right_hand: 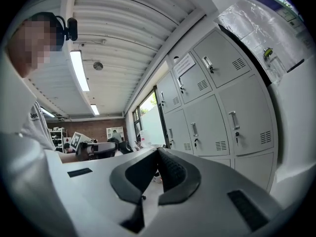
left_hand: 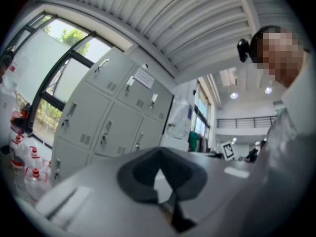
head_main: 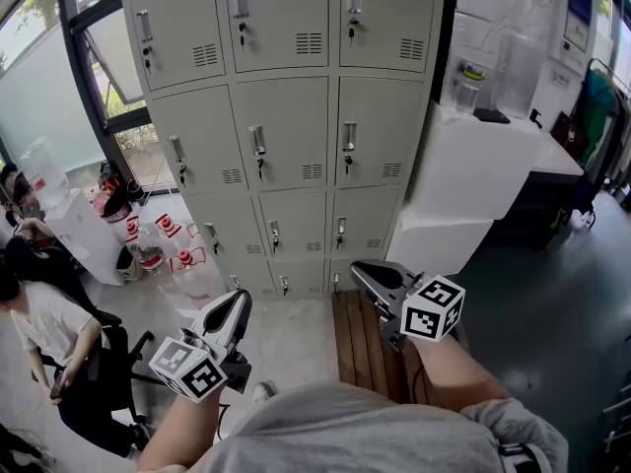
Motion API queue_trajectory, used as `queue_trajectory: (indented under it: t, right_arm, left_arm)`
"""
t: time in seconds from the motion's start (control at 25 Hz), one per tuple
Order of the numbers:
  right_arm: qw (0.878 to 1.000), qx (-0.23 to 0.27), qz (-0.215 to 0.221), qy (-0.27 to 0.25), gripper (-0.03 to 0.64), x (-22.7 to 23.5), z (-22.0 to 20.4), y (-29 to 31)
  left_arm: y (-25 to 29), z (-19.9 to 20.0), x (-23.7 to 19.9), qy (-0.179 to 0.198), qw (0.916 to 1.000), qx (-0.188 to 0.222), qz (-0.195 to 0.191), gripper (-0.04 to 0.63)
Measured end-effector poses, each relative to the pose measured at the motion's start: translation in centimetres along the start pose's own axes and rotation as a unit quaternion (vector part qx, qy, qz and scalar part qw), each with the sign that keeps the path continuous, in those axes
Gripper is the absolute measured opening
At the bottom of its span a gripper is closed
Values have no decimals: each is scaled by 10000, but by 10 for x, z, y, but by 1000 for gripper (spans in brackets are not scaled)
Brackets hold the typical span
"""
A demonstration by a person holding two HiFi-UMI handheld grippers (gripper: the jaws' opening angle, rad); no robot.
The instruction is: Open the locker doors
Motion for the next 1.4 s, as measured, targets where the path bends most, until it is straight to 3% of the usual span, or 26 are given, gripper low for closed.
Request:
queue_trajectory:
  t: [0.28, 0.56, 0.8, 1.12, 1.4]
  right_arm:
    - [9996, 136, -232, -76, 6, 38, 16, 89]
    - [9960, 489, -749, -42, 6, 74, 54, 199]
    - [9918, 649, -1096, -96, 6, 105, 85, 255]
    - [9915, 662, -1100, -232, 6, 160, 123, 260]
    - [9811, 806, -1434, -1021, 8, 212, 216, 225]
  left_arm:
    - [41, 18, -106, -75, 9991, 51, -415, 3]
    - [92, 77, -241, 148, 9942, -41, -1064, 3]
    - [139, 116, -305, 329, 9890, -202, -1430, 3]
    - [203, 137, -291, 386, 9880, -34, -1493, 5]
    - [278, 212, -227, 1145, 9784, 354, -1684, 3]
Point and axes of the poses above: the fingertips, and each gripper's own axes: y forward along the fingers, x to its right, z out of its top, the point moved 7 cm from there along -y, backward along the fingers, and after that the axes turned 6 degrees about -x, right-handed, at the moved point
